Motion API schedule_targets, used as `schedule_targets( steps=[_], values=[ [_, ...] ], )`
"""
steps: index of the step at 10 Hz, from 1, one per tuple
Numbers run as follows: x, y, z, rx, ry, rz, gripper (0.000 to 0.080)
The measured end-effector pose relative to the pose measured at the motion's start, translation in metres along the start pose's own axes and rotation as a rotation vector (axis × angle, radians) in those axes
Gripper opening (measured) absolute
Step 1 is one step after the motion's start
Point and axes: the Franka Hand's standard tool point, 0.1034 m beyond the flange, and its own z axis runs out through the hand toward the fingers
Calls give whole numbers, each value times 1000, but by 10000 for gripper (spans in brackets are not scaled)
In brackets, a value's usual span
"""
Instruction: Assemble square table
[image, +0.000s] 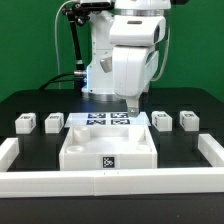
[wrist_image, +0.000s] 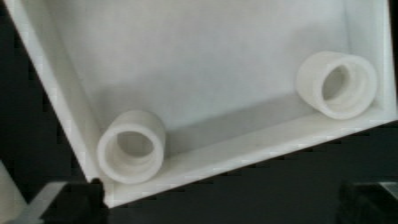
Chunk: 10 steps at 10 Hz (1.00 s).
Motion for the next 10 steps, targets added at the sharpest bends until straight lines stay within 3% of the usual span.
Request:
schedule_targets(
  steps=[1, 3, 5, 6, 10],
  values=[
    [-3, 3, 2, 6, -1, -75, 650],
    [-16, -1, 9, -18, 6, -236, 650],
    [-24, -13, 15, -11, 3, -292, 650],
    [-31, -15, 16, -4, 6, -278, 650],
    [-34, -19, 19, 6, 4, -281, 650]
  ],
)
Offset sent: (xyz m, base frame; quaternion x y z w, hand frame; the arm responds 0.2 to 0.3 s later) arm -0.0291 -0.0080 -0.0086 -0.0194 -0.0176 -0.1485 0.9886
